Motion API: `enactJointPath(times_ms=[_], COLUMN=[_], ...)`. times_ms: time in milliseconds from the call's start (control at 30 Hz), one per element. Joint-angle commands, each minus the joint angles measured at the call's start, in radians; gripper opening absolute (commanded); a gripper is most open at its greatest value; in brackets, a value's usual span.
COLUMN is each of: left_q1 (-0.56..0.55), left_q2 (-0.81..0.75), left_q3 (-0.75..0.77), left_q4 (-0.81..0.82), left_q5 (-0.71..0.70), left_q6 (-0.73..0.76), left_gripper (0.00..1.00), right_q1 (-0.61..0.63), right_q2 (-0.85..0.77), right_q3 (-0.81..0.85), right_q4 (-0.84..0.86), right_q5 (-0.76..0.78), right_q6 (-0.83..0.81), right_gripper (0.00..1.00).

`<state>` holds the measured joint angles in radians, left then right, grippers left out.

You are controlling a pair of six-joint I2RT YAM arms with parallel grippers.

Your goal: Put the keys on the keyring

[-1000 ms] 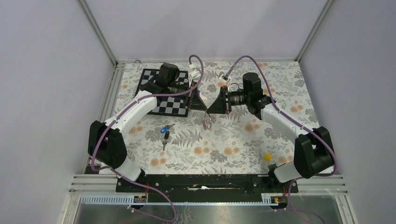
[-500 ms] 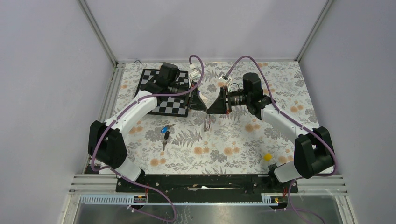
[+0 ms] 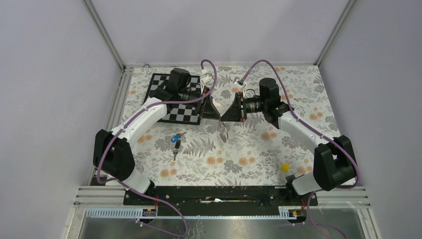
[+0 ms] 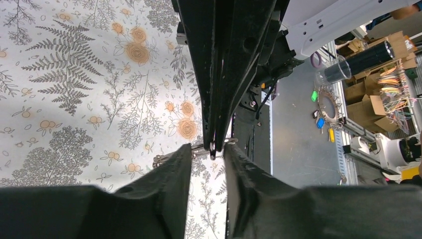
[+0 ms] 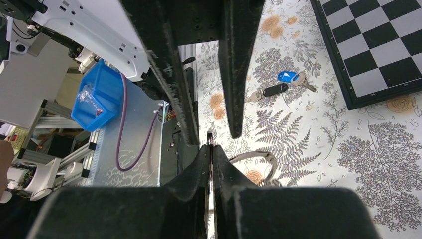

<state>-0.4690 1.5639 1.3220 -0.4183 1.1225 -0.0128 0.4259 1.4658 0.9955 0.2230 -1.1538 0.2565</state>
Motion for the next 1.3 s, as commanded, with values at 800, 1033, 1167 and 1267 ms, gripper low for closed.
enactJointPath(times_ms=[800,1033,1167,1267], left_q1=[0.004,0.004,0.004,0.004], left_q2=[-0.06,-0.02,-0.003,-0.002], left_q3=[-0.29,-0.297,-0.3,-0.315], left_q4=[0.794,0.884,0.891,0.924], left_q5=[-0.087,-0.086,-0.081,-0.07], left_q6=[-0.494,-0.604,-0.63,-0.655], left_gripper=[0.52,0.43,0.42,0.42], right_q1=[-0.058,-0.061,-0.066,-0.075], right_q2=[-0.004,0.004,0.0,0.0], right_q3=[-0.081,-0.109,-0.119,-0.123], right_q4=[0.481,0.54,0.559,0.573], right_q5=[0.111,0.128,0.137,0.148], right_q6=[0.415,0.443,0.454,0.468], right_gripper=[0.0,0.0,0.0,0.0])
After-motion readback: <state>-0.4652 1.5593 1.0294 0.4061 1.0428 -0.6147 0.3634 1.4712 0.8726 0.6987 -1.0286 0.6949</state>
